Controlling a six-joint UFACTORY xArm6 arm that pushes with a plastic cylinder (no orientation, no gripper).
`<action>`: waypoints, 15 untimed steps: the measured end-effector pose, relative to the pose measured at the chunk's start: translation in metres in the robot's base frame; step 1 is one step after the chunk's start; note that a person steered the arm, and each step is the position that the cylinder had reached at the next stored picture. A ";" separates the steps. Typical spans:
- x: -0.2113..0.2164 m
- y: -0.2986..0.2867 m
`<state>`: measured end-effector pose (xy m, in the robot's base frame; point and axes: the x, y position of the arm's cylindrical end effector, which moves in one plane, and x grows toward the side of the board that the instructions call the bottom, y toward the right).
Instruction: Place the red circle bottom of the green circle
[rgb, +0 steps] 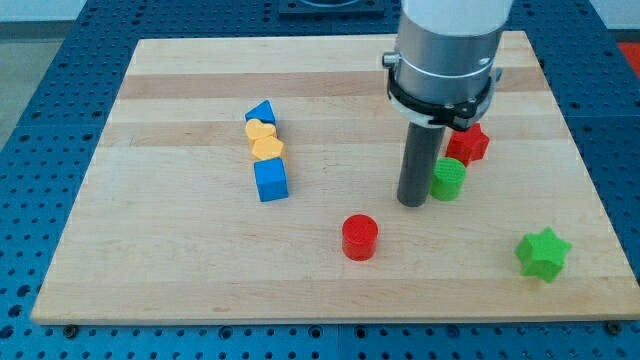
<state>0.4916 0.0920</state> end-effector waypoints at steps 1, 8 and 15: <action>-0.007 0.014; 0.019 -0.075; 0.060 -0.031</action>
<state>0.5519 0.0608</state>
